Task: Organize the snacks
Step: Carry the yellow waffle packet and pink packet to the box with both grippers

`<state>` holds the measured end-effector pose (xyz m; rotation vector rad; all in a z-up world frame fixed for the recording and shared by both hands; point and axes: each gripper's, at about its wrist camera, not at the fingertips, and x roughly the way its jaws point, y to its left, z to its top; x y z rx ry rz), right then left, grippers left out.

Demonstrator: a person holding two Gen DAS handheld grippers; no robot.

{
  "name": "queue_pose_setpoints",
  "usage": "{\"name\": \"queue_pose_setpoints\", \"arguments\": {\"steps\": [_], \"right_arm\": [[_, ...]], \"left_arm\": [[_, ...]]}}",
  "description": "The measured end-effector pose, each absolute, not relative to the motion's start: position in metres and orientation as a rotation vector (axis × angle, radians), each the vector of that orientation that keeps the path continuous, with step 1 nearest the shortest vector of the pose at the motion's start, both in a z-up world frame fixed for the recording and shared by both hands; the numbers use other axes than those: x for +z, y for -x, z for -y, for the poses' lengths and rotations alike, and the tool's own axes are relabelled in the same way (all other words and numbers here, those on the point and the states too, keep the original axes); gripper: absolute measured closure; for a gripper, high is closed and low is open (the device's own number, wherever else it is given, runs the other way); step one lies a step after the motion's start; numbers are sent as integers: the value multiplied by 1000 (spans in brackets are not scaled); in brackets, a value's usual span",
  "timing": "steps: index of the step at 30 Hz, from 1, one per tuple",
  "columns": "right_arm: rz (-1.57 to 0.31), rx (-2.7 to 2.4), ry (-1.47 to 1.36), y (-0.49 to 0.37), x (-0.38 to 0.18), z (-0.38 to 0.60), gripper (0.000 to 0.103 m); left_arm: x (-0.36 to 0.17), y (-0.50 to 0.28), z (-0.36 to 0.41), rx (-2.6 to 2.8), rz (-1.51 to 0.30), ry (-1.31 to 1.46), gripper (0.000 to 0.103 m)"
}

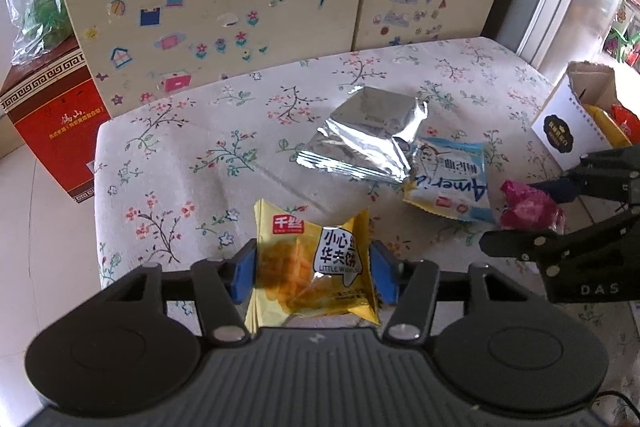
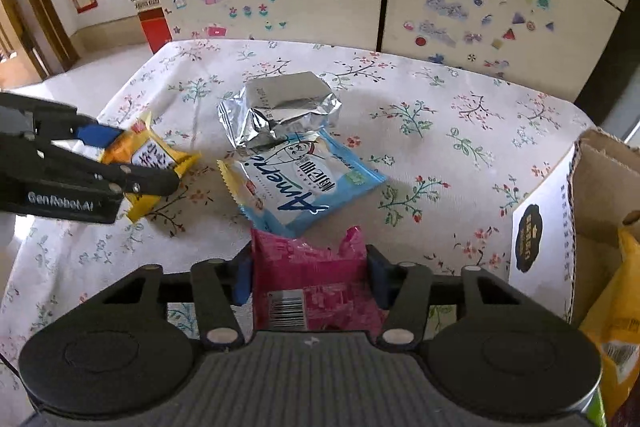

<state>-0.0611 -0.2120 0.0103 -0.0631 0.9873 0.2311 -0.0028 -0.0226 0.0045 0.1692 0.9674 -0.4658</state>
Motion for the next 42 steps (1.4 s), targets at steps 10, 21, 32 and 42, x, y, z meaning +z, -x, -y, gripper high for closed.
{"name": "queue_pose_setpoints", "arguments": {"steps": [10,21,32,42], "right_arm": [[-931,214,-29,85,43,221,46],[-810,137,-116,136,91,247,45],[-745,35,-207,149,104,286,45],[-679,-24,-255,162,121,314,45]], "left_arm": [[20,29,26,-449,-951,-125,47],[52,66,45,-471,-859,-38,47],[71,77,84,-551,-808,14,47],[80,77,117,-611,-784,36,46]]}}
